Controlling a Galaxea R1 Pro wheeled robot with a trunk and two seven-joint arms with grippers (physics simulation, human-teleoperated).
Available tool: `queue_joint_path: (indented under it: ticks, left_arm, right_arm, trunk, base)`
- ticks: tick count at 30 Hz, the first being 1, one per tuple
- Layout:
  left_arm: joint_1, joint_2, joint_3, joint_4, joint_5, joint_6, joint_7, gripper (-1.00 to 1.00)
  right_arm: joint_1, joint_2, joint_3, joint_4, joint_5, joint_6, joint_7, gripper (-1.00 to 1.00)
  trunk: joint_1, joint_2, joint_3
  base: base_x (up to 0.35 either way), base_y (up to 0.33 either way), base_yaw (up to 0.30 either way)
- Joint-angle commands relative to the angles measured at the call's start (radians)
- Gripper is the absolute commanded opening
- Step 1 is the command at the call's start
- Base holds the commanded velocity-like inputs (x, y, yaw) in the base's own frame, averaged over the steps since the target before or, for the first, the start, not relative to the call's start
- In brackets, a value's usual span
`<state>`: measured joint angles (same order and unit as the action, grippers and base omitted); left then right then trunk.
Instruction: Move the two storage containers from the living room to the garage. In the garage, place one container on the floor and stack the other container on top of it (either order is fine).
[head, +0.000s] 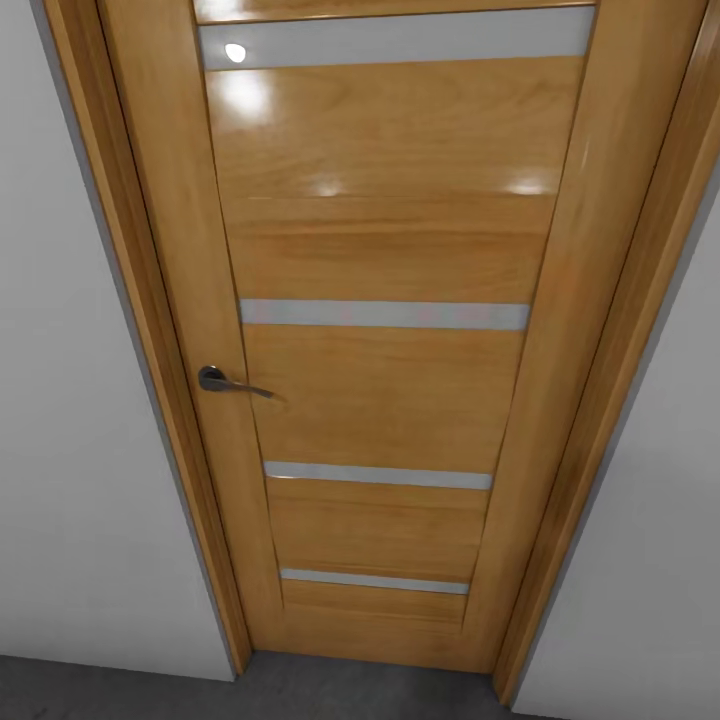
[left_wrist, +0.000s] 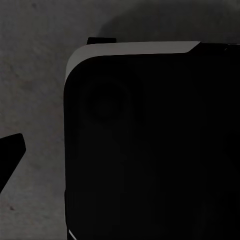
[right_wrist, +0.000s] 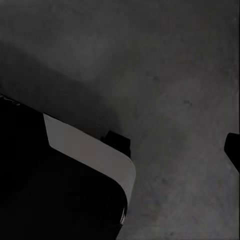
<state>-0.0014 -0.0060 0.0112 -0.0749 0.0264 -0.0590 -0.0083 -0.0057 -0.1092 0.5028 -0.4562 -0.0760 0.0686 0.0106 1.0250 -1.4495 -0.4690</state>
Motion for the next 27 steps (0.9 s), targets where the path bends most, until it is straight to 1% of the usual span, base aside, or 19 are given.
queue_joint_path:
  ticks: [1, 3, 5, 7, 10, 11, 15, 16, 17, 19, 21, 24, 27]
  left_arm:
    - [0.000, 0.000, 0.001, 0.000, 0.003, -0.002, -0.001, 1.00]
    - [0.000, 0.000, 0.001, 0.000, 0.003, -0.002, -0.001, 1.00]
    - [0.000, 0.000, 0.001, 0.000, 0.003, -0.002, -0.001, 1.00]
    - [0.000, 0.000, 0.001, 0.000, 0.003, -0.002, -0.001, 1.00]
    - [0.000, 0.000, 0.001, 0.000, 0.003, -0.002, -0.001, 1.00]
    - [0.000, 0.000, 0.001, 0.000, 0.003, -0.002, -0.001, 1.00]
    - [0.000, 0.000, 0.001, 0.000, 0.003, -0.002, -0.001, 1.00]
    - [0.000, 0.000, 0.001, 0.000, 0.003, -0.002, -0.001, 1.00]
    - [0.000, 0.000, 0.001, 0.000, 0.003, -0.002, -0.001, 1.00]
    - [0.000, 0.000, 0.001, 0.000, 0.003, -0.002, -0.001, 1.00]
    - [0.000, 0.000, 0.001, 0.000, 0.003, -0.002, -0.001, 1.00]
    - [0.000, 0.000, 0.001, 0.000, 0.003, -0.002, -0.001, 1.00]
    - [0.000, 0.000, 0.001, 0.000, 0.003, -0.002, -0.001, 1.00]
  right_arm:
    - [0.000, -0.014, 0.004, -0.081, -0.009, 0.050, 0.001, 1.00]
    - [0.000, -0.022, 0.002, -0.162, -0.008, 0.096, 0.001, 1.00]
    - [0.000, -0.024, 0.001, -0.210, -0.008, 0.122, 0.001, 1.00]
    - [0.000, -0.026, 0.000, -0.275, -0.008, 0.154, 0.000, 1.00]
    - [0.000, -0.027, -0.001, -0.395, -0.008, 0.230, -0.004, 1.00]
    - [0.000, -0.027, -0.001, -0.418, -0.008, 0.246, -0.004, 1.00]
    - [0.000, -0.027, -0.003, -0.642, -0.006, 0.381, -0.015, 1.00]
    - [0.000, -0.027, -0.004, -0.671, -0.006, 0.399, -0.018, 1.00]
    - [0.000, -0.026, -0.005, -0.756, -0.006, 0.453, -0.032, 1.00]
    - [0.000, -0.026, -0.005, -0.860, -0.006, 0.519, -0.053, 1.00]
    - [0.000, -0.023, -0.006, -0.943, -0.005, 0.573, -0.076, 1.00]
    - [-0.005, -0.018, -0.006, -1.027, -0.004, 0.640, -0.106, 1.00]
    - [-0.033, -0.015, -0.006, -1.070, -0.004, 0.684, -0.122, 1.00]
  trunk:
    - [0.000, -0.001, -0.001]
    - [0.000, -0.001, -0.001]
    - [0.000, -0.001, -0.001]
    - [0.000, -0.001, -0.001]
    - [0.000, -0.001, -0.001]
    - [0.000, -0.001, -0.001]
    - [0.000, -0.001, -0.001]
    - [0.000, -0.001, -0.001]
    - [0.000, -0.001, -0.001]
    - [0.000, -0.001, -0.001]
    - [0.000, -0.001, -0.001]
    - [0.000, -0.001, -0.001]
    - [0.000, -0.001, -0.001]
  base:
    - [0.000, 0.000, 0.000]
    - [0.000, 0.000, 0.000]
    - [0.000, 0.000, 0.000]
    - [0.000, 0.000, 0.000]
    - [0.000, 0.000, 0.000]
    - [0.000, 0.000, 0.000]
    - [0.000, 0.000, 0.000]
    - [0.000, 0.000, 0.000]
    - [0.000, 0.000, 0.000]
    - [0.000, 0.000, 0.000]
    - [0.000, 0.000, 0.000]
    - [0.000, 0.000, 0.000]
    - [0.000, 0.000, 0.000]
